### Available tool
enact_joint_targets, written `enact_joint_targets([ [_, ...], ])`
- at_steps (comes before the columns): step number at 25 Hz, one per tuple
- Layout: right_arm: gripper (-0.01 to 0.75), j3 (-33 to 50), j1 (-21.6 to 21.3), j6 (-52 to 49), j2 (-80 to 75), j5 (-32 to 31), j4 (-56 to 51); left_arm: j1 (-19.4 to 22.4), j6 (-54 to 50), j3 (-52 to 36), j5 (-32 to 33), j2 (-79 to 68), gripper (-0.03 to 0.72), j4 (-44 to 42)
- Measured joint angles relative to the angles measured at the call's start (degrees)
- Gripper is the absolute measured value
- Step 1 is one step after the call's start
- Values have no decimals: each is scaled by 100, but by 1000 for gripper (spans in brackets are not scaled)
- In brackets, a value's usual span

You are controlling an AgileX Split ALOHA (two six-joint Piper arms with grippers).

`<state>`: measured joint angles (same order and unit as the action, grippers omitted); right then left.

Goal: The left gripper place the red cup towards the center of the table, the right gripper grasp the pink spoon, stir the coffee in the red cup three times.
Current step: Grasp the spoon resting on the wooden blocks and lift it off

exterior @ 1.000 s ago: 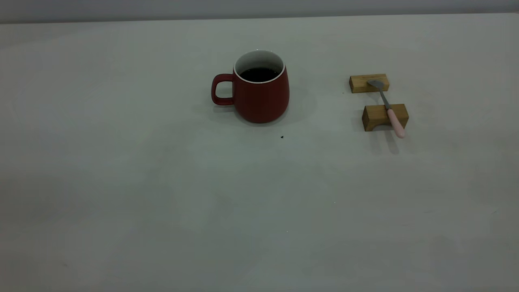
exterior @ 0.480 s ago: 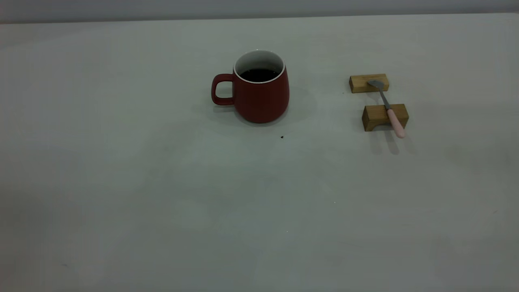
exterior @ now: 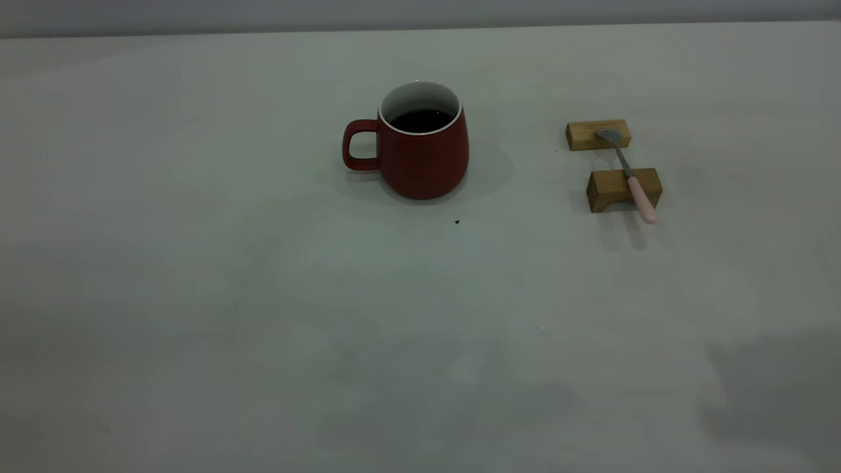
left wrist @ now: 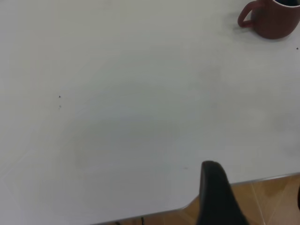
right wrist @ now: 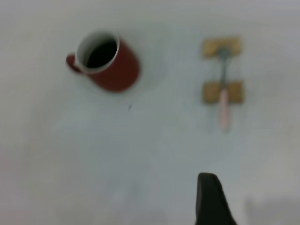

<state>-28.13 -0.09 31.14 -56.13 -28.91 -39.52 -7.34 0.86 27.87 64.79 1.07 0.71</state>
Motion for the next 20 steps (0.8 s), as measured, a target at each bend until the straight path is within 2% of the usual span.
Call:
enact_joint_targets([
  [5,489,-395,0,1257,-1934,181,-1190,0,0,0,0,0,482,0],
  [12,489,-1559,73,1549,-4167,173,-1213,0,0,0,0,0,482,0],
  [16,492,-2270,435,1060,-5102,175,-655,0,0,0,0,0,482,0],
  [20,493,-3110,774,-430,-5891,2,649,0,0,0,0,0,482,0],
])
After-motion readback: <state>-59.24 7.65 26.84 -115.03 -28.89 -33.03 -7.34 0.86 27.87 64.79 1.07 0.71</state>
